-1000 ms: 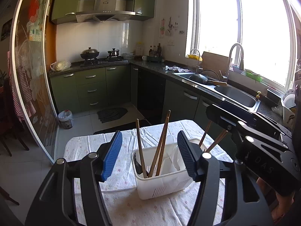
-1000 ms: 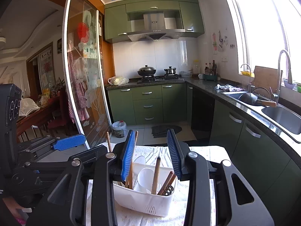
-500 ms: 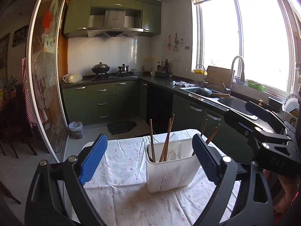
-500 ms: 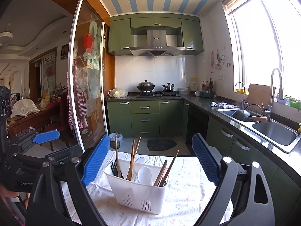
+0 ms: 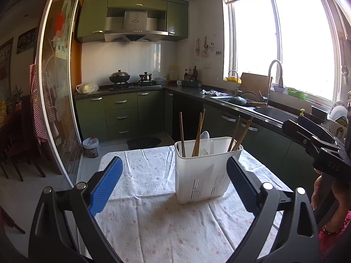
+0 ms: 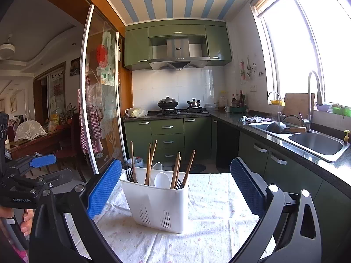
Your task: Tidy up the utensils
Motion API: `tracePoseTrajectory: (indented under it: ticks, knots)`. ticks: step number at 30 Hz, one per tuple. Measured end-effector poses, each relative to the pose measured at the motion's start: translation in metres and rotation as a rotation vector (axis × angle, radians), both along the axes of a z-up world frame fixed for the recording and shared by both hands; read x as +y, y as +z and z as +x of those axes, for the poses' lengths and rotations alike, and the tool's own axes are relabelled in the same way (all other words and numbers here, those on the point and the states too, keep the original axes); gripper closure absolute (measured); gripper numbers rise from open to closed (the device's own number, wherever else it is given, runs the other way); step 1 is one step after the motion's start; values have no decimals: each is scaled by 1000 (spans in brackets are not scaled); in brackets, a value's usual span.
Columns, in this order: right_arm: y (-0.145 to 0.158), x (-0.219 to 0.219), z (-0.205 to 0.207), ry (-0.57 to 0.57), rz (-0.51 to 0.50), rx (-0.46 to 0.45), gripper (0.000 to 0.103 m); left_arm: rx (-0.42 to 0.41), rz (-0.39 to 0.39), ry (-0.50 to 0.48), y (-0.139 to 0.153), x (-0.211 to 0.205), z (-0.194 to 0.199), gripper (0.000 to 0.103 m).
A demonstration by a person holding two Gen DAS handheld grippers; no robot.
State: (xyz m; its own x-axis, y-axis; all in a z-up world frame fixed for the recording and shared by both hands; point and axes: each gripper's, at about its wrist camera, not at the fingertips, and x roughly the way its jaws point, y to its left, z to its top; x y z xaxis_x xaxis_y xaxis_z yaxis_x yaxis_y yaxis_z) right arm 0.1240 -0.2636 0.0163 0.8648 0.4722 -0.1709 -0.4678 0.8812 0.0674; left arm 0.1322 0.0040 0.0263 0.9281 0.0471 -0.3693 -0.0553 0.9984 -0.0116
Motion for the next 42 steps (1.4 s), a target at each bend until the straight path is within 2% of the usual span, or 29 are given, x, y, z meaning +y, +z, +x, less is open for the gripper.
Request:
tracePoseTrajectory:
  ticks: [9,27,32,37,42]
  knots:
    - [-10,-11,9,-13,-2,66,5,6,-16,26,-6,9,-3,10]
    - [-11,-6,3,-1,-32,65,5,26,-37,23,-9,10,-6,7]
    - [-9,-6,0,2,-32,62,5,63,-56,36,-12,13,-1,7]
    - [-10,-5,0,1,-33,63,5,79,-6,72,-15,10,2,7]
    - [-10,-5,1,3,-36,65,5,75,-40,41,-15,11,1,7]
